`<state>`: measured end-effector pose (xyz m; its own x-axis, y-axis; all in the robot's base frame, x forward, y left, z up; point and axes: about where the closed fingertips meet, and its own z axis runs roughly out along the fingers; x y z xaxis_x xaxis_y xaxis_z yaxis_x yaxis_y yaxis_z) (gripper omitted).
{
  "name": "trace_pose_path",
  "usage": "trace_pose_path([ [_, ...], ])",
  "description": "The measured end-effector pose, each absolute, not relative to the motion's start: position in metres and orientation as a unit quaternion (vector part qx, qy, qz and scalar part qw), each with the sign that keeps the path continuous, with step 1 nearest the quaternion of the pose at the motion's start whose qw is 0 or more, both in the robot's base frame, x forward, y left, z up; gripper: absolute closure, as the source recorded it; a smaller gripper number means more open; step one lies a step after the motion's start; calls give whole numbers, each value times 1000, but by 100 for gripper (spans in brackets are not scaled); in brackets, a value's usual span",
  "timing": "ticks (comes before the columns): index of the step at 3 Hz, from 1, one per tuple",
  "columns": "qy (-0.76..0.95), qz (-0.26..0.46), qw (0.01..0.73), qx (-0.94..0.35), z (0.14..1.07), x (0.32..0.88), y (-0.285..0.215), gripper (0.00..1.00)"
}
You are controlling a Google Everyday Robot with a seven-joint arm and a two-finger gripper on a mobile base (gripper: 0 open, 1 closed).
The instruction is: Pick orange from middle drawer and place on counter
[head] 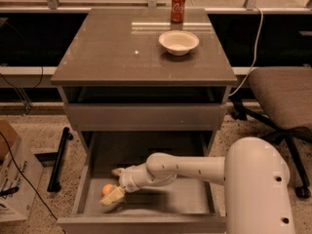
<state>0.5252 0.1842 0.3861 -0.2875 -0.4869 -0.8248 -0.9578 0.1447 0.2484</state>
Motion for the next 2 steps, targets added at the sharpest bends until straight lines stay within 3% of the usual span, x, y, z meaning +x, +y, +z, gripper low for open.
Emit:
trace_pose_path([
  [1, 708, 396, 287, -509, 380, 521, 180, 50],
  [2, 713, 395, 284, -504, 377, 520, 177, 73],
])
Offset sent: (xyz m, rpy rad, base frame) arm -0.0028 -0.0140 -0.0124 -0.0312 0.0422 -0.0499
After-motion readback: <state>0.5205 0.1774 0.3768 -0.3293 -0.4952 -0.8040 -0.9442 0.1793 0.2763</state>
